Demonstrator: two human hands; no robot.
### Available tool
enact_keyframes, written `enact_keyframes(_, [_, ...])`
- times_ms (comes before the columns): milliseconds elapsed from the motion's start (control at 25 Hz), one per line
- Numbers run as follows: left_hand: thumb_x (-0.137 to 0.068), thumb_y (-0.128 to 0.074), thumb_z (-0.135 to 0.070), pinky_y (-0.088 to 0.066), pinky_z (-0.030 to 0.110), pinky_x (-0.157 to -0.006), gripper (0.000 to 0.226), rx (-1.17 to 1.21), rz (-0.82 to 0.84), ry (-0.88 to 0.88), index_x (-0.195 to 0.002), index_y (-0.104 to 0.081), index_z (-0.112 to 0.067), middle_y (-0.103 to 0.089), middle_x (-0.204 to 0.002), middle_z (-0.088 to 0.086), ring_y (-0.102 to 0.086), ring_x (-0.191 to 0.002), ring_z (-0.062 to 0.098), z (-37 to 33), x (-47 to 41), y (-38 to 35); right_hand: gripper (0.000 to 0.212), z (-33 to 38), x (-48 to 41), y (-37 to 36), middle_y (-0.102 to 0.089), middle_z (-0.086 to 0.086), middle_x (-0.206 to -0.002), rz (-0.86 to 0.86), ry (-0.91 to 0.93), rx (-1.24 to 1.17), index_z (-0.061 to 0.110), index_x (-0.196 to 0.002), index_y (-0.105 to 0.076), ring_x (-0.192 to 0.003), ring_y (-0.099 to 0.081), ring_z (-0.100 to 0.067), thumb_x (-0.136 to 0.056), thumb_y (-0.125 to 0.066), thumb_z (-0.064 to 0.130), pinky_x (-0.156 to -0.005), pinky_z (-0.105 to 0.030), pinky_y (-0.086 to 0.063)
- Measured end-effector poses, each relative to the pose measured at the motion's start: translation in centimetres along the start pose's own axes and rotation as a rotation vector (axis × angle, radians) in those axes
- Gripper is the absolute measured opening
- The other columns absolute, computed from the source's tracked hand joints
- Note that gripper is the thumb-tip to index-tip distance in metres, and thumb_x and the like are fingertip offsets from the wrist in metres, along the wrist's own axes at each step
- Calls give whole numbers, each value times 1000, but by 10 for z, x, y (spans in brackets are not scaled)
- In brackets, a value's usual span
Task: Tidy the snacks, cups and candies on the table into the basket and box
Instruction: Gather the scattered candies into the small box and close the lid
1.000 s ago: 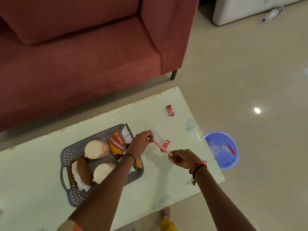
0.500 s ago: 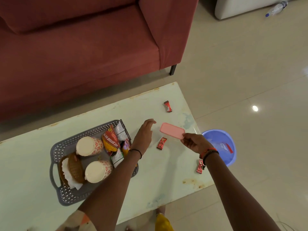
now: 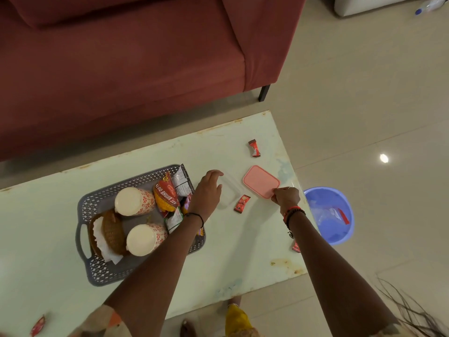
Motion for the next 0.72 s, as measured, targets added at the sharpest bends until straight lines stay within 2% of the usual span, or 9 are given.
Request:
enact_keyframes(80, [-94, -47, -9, -43, 35, -102, 30, 7, -8, 8, -124, -49, -5, -48, -133, 9, -50, -122, 24, 0, 3, 4, 30, 4, 4, 2, -61, -22, -76, -31, 46, 115, 5, -54, -52, -68, -59, -32, -82, -64, 3, -91, -43, -51])
enact_keyframes(160, [-94, -46, -11, -43, 34, -102, 29, 14, -28, 6, -123, -50, -6, -48, -134, 8, -50, -121, 23, -2, 8, 12, 12, 9, 16, 0, -66, -31, -90, -26, 76, 129, -9, -75, -64, -84, -64, -41, -81, -60, 1, -94, -47, -52])
enact_keyframes(200, [-95, -46, -12, -43, 33, -102, 29, 17, -44, 9, -123, -50, -6, -48, -133, 8, -50, -122, 22, -3, 11, 17, 16, 12, 22, -2, -67, -32, -99, -23, 88, 133, -12, -90, -66, -90, -65, -42, -82, -58, 0, -94, -49, -51])
enact_keyframes(280, [-95, -46, -14, -43, 30, -102, 30, 26, -88, 33, -123, -50, -8, -48, -133, 7, -50, -121, 21, -3, 20, 30, 23, 20, 41, -9, -67, -27, -108, -2, 114, 151, -6, -102, -66, -89, -62, -32, -83, -55, 2, -95, -48, -51])
enact_keyframes(400, [-95, -47, -16, -46, 30, -99, 30, 73, -147, 97, -124, -49, -10, -48, -133, 6, -54, -115, 23, 4, 41, 49, 23, 35, 77, -28, -69, -18, -110, 32, 165, 148, 1, -101, -67, -86, -56, -24, -83, -53, 3, -92, -40, -53])
enact_keyframes(520, [-95, -47, -19, -48, 29, -88, 29, 103, -218, 191, -122, -50, -13, -51, -131, 4, -56, -111, 23, 22, 75, 71, 24, 48, 123, -57, -69, -16, -107, 102, 234, 153, 2, -101, -67, -87, -60, -27, -82, -52, 1, -70, -27, -52])
enact_keyframes(640, [-95, -47, -20, -50, 36, -86, 29, 114, -300, 268, -123, -49, -12, -53, -128, 7, -55, -110, 24, 48, 113, 97, 24, 52, 171, -93, -70, -13, -108, 161, 301, 193, 3, -101, -68, -103, -63, -30, -82, -53, 2, -76, -26, -45])
enact_keyframes(720, [-94, -48, -19, -49, 36, -89, 29, 142, -374, 316, -122, -50, -10, -54, -126, 8, -54, -112, 24, 70, 142, 115, 21, 52, 204, -118, -70, -13, -109, 210, 360, 230, 4, -100, -68, -106, -62, -29, -83, -57, 6, -77, -23, -41])
Point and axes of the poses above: each hand's wrist, its own x-axis away from the middle knuckle, its own y-axis out of the back of the hand, z = x × y, the point moved 7 cm from there along -x, towards the middle knuckle
